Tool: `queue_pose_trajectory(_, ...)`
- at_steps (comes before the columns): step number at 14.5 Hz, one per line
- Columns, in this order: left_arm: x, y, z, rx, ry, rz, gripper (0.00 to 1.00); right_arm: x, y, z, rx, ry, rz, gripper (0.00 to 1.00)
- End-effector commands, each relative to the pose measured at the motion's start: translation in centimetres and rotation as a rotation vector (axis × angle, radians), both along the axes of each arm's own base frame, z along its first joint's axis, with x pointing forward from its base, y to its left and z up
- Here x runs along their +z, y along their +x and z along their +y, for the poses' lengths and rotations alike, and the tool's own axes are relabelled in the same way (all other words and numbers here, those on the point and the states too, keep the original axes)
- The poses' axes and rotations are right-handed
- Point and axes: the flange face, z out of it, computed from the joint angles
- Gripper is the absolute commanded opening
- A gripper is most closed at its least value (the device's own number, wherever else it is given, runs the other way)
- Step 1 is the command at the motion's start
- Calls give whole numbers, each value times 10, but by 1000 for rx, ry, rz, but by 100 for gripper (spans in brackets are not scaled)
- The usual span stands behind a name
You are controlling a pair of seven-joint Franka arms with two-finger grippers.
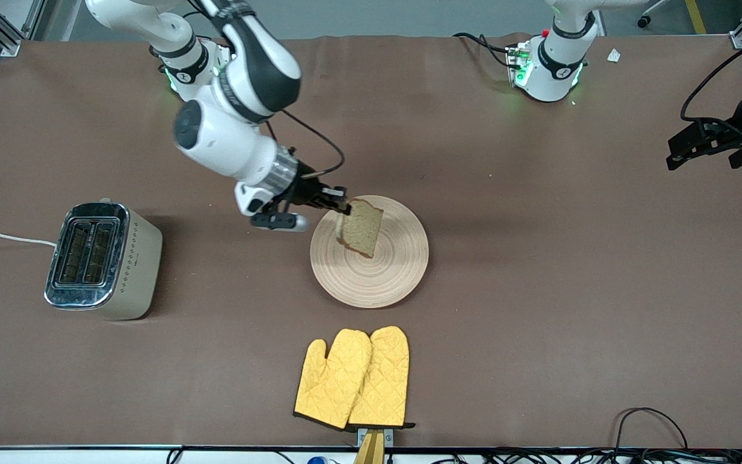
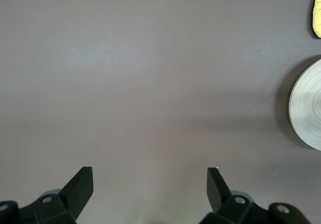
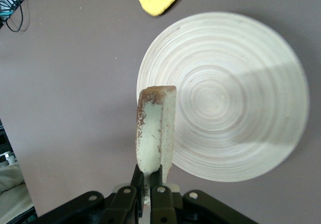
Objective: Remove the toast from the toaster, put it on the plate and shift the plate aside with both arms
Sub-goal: 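Carry the bread with the right gripper and lower it onto the plate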
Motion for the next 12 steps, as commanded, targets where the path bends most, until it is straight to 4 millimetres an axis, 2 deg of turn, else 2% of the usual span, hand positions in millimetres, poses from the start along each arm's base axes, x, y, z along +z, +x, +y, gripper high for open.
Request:
queue_pose_trajectory(1,5,3,1,-12,-17,-10,100,-25,10,7,-32,0,13,0)
queue_pose_trajectory(3,5,3,2,-11,-18,-10,100,-52,15,14,-58,-15,-22,0)
queue_pose_trajectory(4,5,3,1,-11,-21,-10,100,-70,20,11,-68,-31,-34,0)
queue_pose_trajectory(6,5,2,1,-11,-23,-10,100,-95,28,3,-62,-55,-29,0)
queue_pose_trajectory(9,5,2,2,-10,-24,-10,100,-113,30,-6,-24,-79,-35,1)
queue_pose_trajectory(10,5,2,3,-8,-26,-10,100,-122,34,-16,-27,-89,-22,11)
queue_pose_trajectory(11,5,3,5,-4,-32,-9,100,-125,39,-27,-38,-94,-14,46)
queue_pose_trajectory(12,4,3,5,-1,-54,-6,100,-132,40,-36,-37,-104,-9,75)
